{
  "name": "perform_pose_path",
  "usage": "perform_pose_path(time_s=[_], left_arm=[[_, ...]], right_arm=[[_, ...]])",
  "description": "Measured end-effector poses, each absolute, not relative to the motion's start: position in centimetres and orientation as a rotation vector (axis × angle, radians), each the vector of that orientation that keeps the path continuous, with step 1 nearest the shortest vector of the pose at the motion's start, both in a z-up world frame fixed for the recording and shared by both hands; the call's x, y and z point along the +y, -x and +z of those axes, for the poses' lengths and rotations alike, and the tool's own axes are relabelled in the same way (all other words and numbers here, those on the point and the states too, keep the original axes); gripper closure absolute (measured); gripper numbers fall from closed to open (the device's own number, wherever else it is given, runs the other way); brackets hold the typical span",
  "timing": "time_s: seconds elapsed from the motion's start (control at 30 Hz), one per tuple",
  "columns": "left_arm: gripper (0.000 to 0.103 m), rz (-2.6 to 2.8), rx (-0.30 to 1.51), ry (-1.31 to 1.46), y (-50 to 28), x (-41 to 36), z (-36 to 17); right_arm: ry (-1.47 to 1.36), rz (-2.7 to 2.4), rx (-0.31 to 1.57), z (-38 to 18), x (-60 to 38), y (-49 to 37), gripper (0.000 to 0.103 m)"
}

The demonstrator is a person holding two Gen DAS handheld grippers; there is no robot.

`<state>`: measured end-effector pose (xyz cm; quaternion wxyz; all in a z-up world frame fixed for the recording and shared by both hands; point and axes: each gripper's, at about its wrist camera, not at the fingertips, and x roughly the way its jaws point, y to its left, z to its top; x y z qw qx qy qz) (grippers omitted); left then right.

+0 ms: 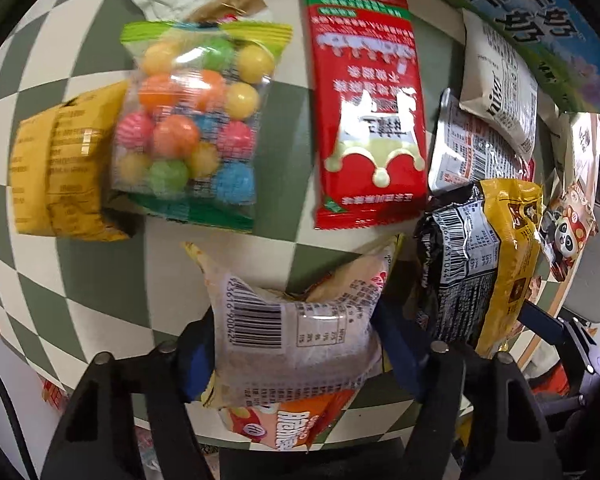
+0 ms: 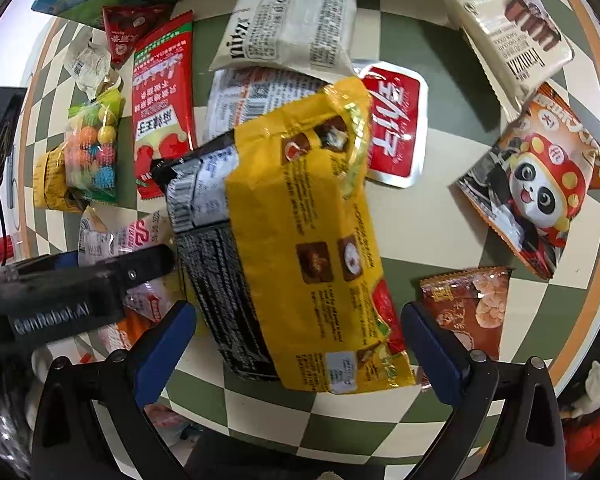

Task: Organize snacks
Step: 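Grasp the white bread packet with the left tool while the right tool grasps the yellow-black bag, then carry both packets into the cardboard box and open both tools to release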

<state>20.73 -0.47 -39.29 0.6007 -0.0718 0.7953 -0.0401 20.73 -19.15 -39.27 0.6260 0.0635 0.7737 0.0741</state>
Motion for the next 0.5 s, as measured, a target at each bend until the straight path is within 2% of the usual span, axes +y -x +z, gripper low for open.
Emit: perform_pose_path(time_s=[0.33, 0.5], left_arm=[[0.036, -0.044, 1.765, 0.145, -20.4, 3.8, -35.9], [0.036, -0.054, 1.716, 0.109, -20.0, 5.0, -33.6]], right_arm=[[-0.013, 0.069, 1.79, -40.9, -15.8, -21.8, 0.0], [-0.126, -0.022, 1.758, -40.7, -17.0, -21.8, 0.013]])
